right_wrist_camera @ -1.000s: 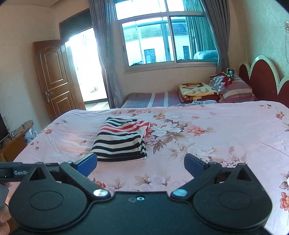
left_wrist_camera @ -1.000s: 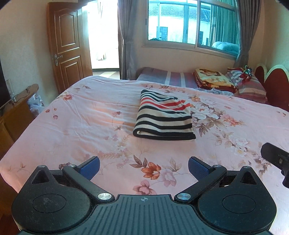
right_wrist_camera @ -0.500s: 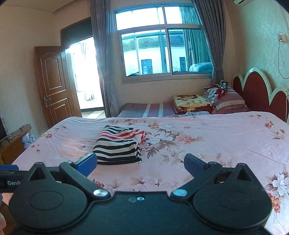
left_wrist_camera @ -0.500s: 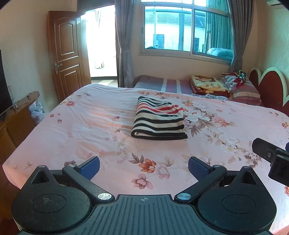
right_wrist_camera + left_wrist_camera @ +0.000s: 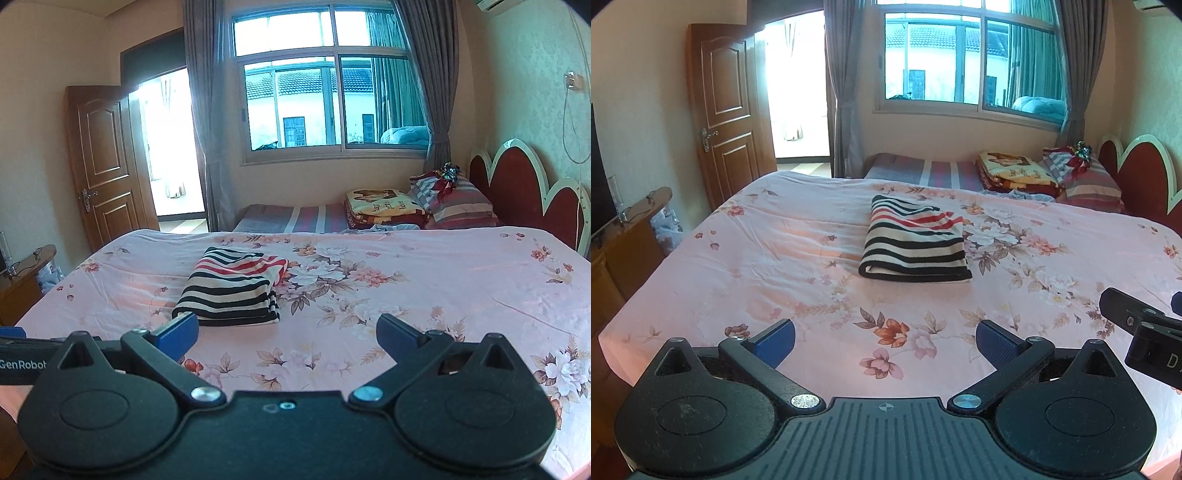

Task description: Fold small clothes

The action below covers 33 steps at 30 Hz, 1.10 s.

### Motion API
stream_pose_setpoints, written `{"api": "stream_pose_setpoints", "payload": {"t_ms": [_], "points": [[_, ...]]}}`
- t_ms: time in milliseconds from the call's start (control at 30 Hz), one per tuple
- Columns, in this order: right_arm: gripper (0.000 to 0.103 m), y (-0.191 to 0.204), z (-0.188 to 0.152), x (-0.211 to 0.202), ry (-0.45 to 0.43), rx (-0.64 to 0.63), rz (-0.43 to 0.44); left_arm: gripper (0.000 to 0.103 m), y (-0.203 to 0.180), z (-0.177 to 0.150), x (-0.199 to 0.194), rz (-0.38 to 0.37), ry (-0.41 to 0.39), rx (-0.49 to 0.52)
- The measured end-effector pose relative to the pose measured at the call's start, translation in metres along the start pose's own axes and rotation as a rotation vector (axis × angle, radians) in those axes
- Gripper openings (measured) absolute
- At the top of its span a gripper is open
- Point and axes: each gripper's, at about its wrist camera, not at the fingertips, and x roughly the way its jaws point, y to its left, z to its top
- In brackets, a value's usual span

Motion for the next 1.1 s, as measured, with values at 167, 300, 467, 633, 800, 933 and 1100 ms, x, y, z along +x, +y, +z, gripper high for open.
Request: {"api": "stream_pose_setpoints", "payload": {"t_ms": [167,300,467,633,800,933,1100], "points": [[0.102,0.0013,-0.0005,-0.0018,-0.004,-0.004,0.003,0.103,0.0009,0.0008,-0.0008,0.001,0.001,0.001],[0.102,0.0023,-0.0011,-0.0020,-0.004,-0.004,0.007,0.103,0.0006,0.0008,-0.0013,0.002,0.000,0.007],[0.102,0.0031,-0.0020,-0.0017,-0.001,-0.007,0.004,0.103,0.0004,0.0009,-0.0005,0.002,0.001,0.007],[0.102,0.0005,-0.0047,-0.0003,0.009,0.000,0.003,0.103,0.0003,0.0010,0.0008,0.004,0.003,0.005],[0.102,-0.0035,-0.0042,0.0025,0.012,-0.001,0.000,0.103,-0.0009,0.0015,0.0017,0.006,0.002,0.012],[0.102,-0.0048,-0.0041,0.0038,0.017,-0.004,-0.002,0.103,-0.0025,0.0013,0.0012,0.013,-0.002,0.018],[0.102,-0.0058,-0.0045,0.0051,0.019,-0.005,-0.003,0.103,-0.0040,0.0009,0.0009,0.018,-0.004,0.020]]}}
